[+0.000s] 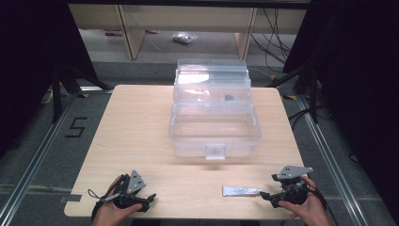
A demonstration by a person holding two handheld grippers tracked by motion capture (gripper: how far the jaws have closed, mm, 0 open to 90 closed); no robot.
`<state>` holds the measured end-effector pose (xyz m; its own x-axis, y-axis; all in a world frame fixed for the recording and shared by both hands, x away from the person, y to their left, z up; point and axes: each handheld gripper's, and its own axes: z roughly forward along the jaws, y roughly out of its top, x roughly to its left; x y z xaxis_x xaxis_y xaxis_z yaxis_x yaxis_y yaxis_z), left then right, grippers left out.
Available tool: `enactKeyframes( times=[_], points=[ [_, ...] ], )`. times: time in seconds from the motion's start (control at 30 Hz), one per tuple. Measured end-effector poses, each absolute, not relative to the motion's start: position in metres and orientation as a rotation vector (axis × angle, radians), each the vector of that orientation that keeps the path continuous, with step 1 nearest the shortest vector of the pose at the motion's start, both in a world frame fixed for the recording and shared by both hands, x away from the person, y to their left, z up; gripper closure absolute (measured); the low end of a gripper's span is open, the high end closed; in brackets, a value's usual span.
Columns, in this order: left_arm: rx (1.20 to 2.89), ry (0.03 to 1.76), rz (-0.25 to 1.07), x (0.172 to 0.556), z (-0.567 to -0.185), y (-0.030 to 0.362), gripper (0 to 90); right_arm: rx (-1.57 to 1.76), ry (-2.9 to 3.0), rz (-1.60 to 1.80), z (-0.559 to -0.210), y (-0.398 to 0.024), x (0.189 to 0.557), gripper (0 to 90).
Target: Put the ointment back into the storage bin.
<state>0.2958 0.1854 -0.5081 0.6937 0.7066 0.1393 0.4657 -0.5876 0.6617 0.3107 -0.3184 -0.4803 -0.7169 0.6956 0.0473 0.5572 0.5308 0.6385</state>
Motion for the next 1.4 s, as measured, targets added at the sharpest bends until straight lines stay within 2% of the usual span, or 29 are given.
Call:
enactKeyframes(
  times=[0.5, 1.4],
  points=[
    [2.298, 0.898, 0.534, 0.296, -0.509, 0.185, 15.9, 0.960, 2.609, 0.894, -0.477, -0.312, 0.315, 20.4],
    [2.301, 0.894, 0.527, 0.296, -0.509, 0.185, 15.9, 0.772, 2.774, 0.672, -0.460, -0.268, 0.317, 27.1]
  ],
)
